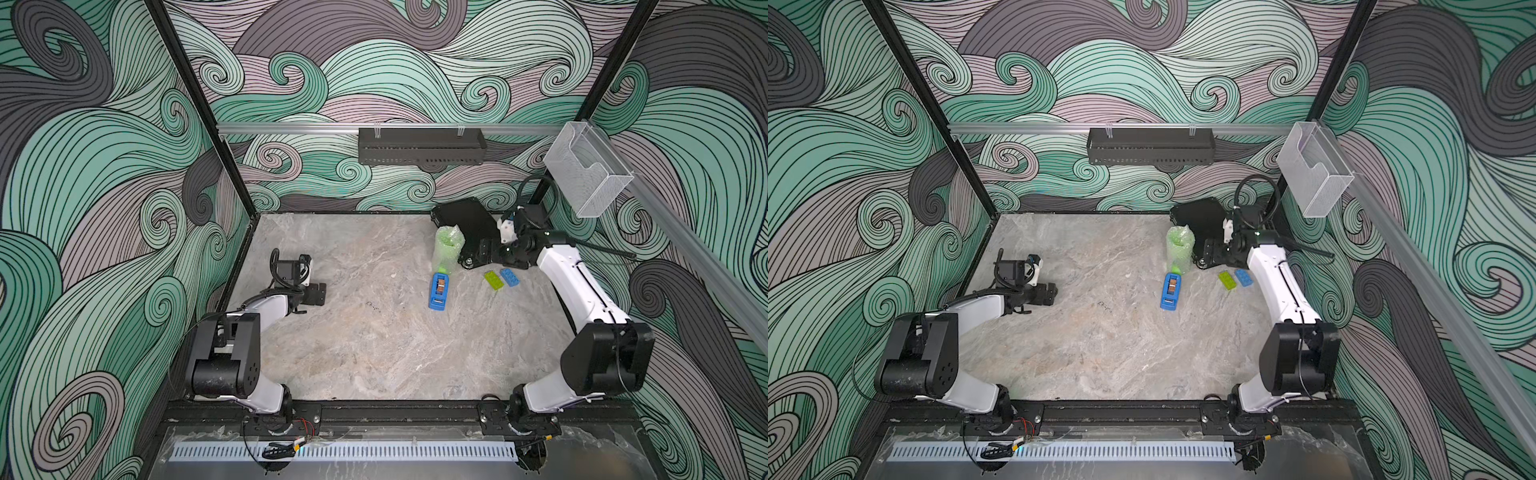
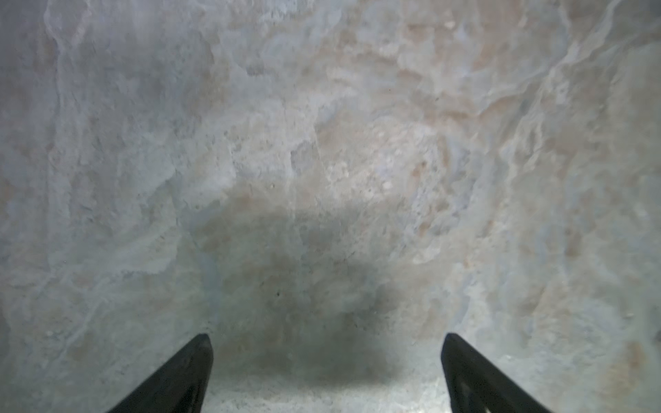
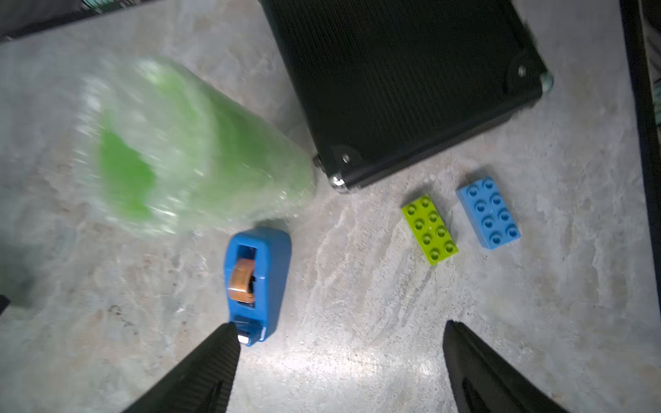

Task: Wrap wine glasses in bubble wrap
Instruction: Reset both arms

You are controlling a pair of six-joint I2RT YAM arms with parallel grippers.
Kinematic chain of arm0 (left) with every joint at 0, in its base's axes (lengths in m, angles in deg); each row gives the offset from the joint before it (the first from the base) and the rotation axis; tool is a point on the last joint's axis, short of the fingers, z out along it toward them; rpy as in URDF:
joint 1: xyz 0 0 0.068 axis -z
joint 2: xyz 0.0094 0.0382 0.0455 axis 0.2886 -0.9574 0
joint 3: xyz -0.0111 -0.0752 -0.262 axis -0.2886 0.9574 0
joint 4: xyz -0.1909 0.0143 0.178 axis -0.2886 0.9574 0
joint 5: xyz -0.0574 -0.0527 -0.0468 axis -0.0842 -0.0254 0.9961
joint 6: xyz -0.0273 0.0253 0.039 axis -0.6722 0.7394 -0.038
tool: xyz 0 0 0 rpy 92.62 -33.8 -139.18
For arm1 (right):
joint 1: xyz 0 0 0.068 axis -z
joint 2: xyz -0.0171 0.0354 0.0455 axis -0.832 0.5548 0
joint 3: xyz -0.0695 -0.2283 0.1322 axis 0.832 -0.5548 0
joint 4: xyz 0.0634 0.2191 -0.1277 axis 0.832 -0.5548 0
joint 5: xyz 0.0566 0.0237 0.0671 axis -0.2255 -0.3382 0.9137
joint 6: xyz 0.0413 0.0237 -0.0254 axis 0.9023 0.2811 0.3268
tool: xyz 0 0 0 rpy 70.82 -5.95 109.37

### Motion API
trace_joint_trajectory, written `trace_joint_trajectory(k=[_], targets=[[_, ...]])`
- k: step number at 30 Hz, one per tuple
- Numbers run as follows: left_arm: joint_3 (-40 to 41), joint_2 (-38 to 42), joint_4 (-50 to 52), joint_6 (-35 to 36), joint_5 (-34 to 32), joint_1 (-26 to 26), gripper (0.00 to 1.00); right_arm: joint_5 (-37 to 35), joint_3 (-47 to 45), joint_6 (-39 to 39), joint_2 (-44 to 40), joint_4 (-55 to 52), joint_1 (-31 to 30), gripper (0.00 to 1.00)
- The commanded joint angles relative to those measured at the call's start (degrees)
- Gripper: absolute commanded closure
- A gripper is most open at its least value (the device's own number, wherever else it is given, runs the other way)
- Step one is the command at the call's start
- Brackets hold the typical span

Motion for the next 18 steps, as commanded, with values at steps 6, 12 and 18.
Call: trace_joint_trajectory(k=[6,12,18], targets=[[5.61,2.34,-25.32,-2.30,-3.82,-1.08,0.02,-5.76,-31.18,0.57,-12.35,48.39,3.09,0.01],[12.49,-1.27,-41.09,-3.99,-6.87,-1.90,0.01,-6.39,-45.00,-3.55,-12.52,69.67,2.95,0.01],[9.46,-1.44,-35.23,-6.51,-9.47,-2.38,0.01,-6.77,-51.88,-4.65,-6.63,86.62,2.99,0.01]])
